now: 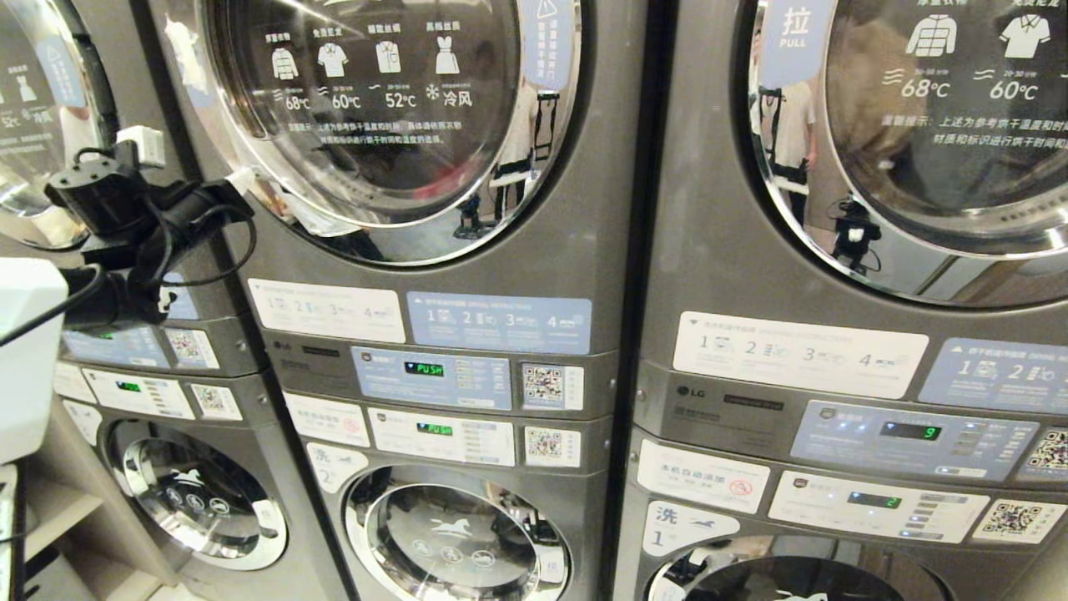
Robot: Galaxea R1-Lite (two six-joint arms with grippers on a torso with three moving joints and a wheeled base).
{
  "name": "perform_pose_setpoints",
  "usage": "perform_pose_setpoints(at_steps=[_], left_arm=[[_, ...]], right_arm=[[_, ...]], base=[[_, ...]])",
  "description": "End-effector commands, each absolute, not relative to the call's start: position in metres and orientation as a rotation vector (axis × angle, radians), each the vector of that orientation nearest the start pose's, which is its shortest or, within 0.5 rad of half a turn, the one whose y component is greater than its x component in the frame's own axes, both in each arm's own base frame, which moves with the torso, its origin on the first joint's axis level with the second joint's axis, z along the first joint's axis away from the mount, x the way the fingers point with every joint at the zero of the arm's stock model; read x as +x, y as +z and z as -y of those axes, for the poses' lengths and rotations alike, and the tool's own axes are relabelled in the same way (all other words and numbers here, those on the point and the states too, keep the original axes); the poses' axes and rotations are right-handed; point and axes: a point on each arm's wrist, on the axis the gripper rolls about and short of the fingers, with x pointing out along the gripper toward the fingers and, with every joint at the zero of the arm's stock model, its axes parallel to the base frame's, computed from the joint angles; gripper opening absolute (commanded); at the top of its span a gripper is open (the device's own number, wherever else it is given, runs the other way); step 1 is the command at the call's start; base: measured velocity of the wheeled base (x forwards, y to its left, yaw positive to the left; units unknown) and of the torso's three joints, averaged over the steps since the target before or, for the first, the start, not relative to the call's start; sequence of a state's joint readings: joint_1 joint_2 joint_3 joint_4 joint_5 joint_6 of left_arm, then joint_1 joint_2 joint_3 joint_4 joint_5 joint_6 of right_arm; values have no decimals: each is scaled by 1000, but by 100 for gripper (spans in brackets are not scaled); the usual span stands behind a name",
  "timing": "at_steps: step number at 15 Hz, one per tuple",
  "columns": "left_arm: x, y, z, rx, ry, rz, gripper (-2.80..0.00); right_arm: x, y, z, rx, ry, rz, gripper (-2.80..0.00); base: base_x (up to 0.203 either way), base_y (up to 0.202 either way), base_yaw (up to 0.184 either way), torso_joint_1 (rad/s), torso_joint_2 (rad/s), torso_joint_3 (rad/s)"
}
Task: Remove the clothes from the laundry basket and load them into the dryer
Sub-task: Close the dryer
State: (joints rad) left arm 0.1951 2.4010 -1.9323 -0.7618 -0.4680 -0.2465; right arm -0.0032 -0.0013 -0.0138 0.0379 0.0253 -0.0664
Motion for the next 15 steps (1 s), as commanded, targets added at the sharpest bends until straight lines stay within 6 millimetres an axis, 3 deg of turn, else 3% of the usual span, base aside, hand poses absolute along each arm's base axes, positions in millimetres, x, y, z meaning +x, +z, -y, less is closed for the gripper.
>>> perform_pose_setpoints(at_steps=[1,4,7,11,15], left_arm=[[502,216,-87,-152,-308,236,-280],[503,213,-83,-155,-316,231,-280],[488,248,-82,-134,-282,309,-280],[433,331,-84,-115,-131,494,-280],[360,385,-81,-51,-6,587,-280]], right_arm=[[-24,75,-1,-67,24,-22,-280],[-24,75,-1,-66,24,-22,-280],[-24,76,-1,-63,24,-22,-280],[-24,75,-1,-72,24,-23,-280],[-24,76,-1,-72,25,-22,-280]], base=[[0,0,0,0,0,0],[0,0,0,0,0,0],[0,0,0,0,0,0],[0,0,0,1,6,1],[0,0,0,-4,14,6]])
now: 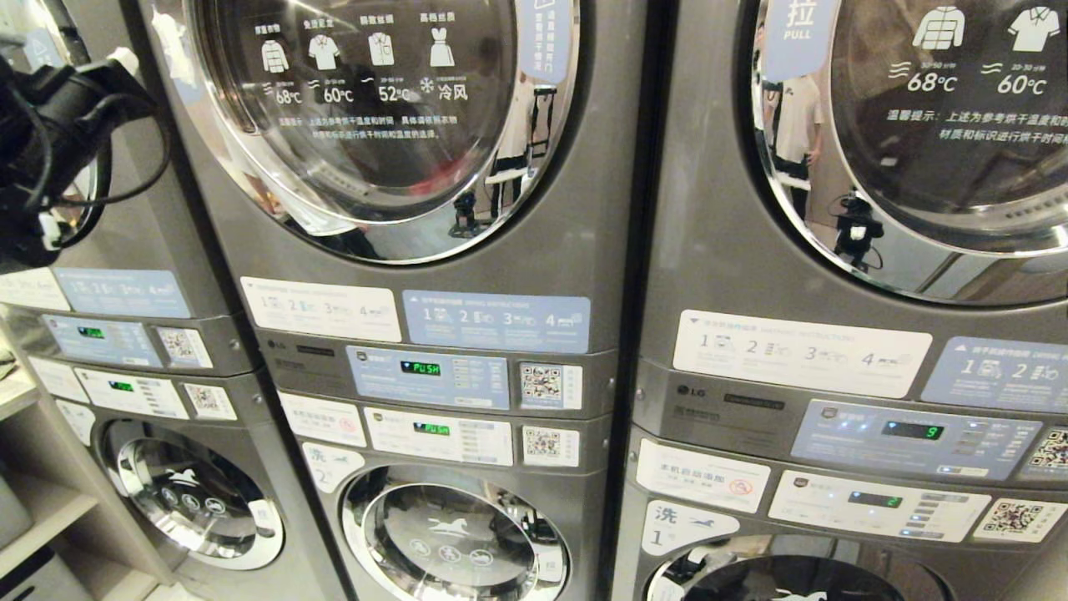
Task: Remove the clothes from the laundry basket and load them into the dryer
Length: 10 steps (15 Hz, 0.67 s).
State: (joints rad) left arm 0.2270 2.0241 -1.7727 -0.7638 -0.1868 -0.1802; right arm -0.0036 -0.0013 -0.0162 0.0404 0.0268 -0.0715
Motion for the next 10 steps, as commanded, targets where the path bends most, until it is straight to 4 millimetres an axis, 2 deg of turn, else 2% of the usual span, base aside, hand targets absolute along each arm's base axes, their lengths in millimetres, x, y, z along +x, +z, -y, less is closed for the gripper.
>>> perform_pose_setpoints(at_steps=[1,3,5,7,8,10], left_arm=[[338,391,-77,-31,15,583,-280],[284,388,-63,20,46,523,-280],[213,370,-44,52,54,438,-280],[136,340,-25,64,50,356,-280],[95,317,-16,67,48,312,-280],[38,262,-4,69,50,213,-280]], right_arm=[[-24,76,-1,-70,25,-22,-280],[-24,76,-1,-63,24,-22,-280],[-24,76,-1,-55,22,-21,-280],[-24,76,-1,-36,20,-21,-280],[-24,76,-1,-28,19,-21,-280],[-24,76,0,-35,16,-21,-280]], base=[[0,0,0,0,0,0],[0,0,0,0,0,0],[0,0,0,0,0,0],[0,0,0,0,0,0],[0,0,0,0,0,0],[0,0,0,0,0,0]])
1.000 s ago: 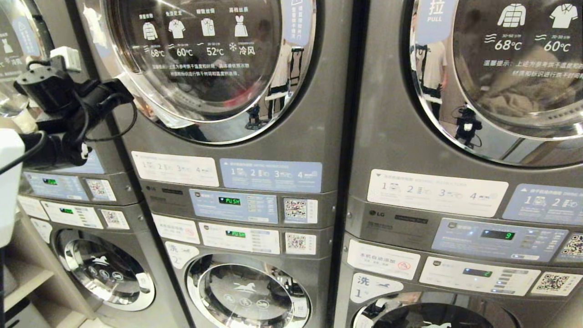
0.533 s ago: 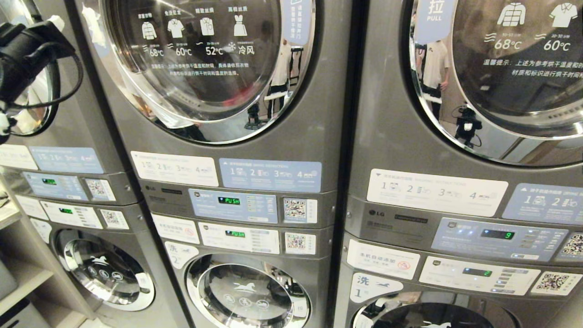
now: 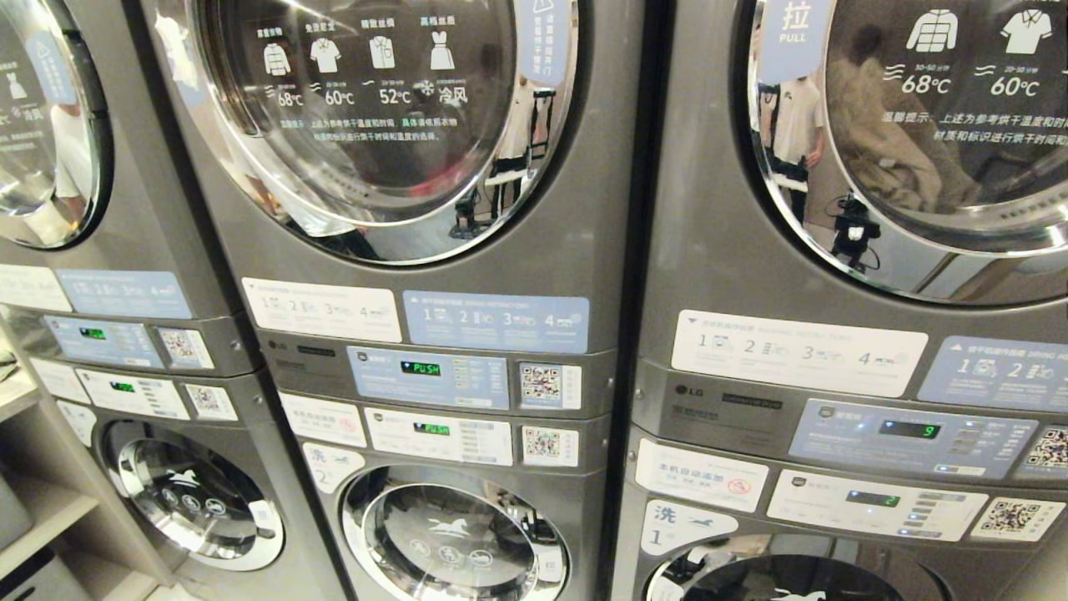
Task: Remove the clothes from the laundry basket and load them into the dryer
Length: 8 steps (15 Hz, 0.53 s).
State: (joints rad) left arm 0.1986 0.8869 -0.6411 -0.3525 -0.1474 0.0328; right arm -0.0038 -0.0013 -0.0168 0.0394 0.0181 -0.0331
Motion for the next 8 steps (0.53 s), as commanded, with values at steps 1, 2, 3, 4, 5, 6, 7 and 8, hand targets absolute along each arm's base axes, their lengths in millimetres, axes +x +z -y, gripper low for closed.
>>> perform_pose_setpoints(at_steps=[1,2,3,4,5,6,7,8], left_arm=[[17,229,0,74,62,150,-280],[4,188,2,78,89,52,-280],[-1,154,2,82,119,-39,-280],[-3,127,1,90,146,-120,-280],[-2,108,1,97,166,-190,-280],[-2,95,0,101,174,-240,-280],[-2,87,0,102,173,-273,-280],[-1,84,1,101,154,-284,-280]], right_arm=[[-24,76,0,-40,16,-21,-280],[-24,76,-1,-39,14,-22,-280],[-24,76,-1,-35,14,-21,-280],[-24,76,0,-31,14,-22,-280],[-24,76,0,-32,11,-21,-280],[-24,76,0,-32,14,-21,-280],[-24,76,0,-31,14,-22,-280],[-24,76,0,-27,14,-23,-280]], base=[[0,0,0,0,0,0],[0,0,0,0,0,0],[0,0,0,0,0,0],[0,0,0,0,0,0],[0,0,0,0,0,0],[0,0,0,0,0,0],[0,0,0,0,0,0],[0,0,0,0,0,0]])
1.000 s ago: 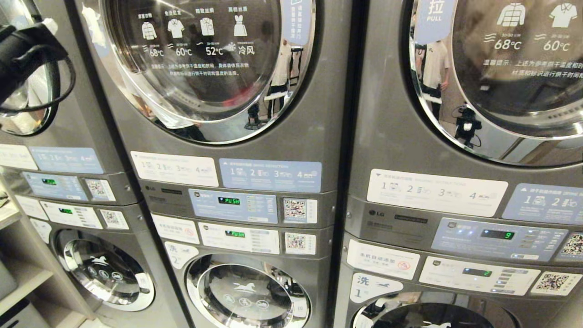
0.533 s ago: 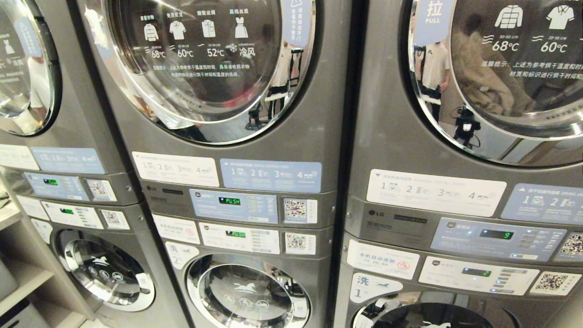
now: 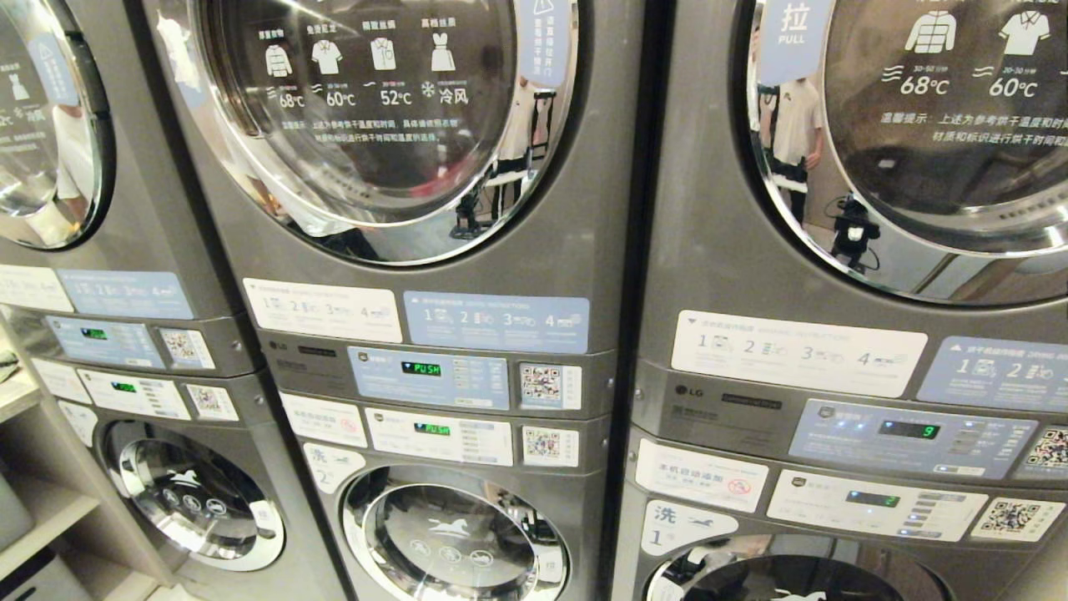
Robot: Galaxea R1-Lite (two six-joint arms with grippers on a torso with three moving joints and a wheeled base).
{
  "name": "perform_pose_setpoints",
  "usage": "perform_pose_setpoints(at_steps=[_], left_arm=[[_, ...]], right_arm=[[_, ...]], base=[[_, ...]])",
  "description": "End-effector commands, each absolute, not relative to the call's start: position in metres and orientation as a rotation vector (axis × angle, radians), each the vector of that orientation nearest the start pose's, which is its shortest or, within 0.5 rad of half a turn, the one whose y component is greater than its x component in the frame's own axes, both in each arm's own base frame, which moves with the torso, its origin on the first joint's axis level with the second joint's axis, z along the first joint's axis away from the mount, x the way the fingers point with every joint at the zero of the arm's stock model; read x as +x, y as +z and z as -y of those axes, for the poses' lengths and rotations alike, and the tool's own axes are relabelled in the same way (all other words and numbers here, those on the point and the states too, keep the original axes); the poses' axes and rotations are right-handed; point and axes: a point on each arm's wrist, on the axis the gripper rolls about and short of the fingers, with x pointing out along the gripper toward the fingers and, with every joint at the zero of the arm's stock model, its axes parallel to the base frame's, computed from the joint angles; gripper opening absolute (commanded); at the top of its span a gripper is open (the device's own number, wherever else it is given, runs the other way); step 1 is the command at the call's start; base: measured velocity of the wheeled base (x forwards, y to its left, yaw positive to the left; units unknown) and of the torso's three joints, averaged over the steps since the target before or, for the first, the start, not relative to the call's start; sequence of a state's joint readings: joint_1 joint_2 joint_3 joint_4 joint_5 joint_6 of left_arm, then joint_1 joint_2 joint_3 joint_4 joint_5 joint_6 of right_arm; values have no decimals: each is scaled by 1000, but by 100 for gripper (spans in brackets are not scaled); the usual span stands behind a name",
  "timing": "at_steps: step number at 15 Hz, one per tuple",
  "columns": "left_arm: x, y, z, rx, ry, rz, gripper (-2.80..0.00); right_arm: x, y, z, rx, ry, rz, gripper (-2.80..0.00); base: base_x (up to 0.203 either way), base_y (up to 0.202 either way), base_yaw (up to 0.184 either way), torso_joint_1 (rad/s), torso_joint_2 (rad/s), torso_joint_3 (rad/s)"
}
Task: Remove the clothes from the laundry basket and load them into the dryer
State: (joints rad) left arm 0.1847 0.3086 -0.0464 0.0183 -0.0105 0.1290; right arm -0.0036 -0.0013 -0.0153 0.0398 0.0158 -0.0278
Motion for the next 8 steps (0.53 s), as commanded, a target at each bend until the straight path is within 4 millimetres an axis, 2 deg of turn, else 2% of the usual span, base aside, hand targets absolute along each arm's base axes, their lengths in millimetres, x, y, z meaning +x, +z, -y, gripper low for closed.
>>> perform_pose_setpoints(at_steps=[1,6,8], left_arm=[[-1,80,1,104,129,-300,-280],[-2,80,1,166,-79,-285,-280],[-7,80,1,171,-59,-217,-280]], right_arm=[[-24,76,0,-29,15,-21,-280],[-24,76,0,-29,14,-23,-280],[-24,76,0,-27,14,-23,-280]], base=[[0,0,0,0,0,0],[0,0,0,0,0,0],[0,0,0,0,0,0]])
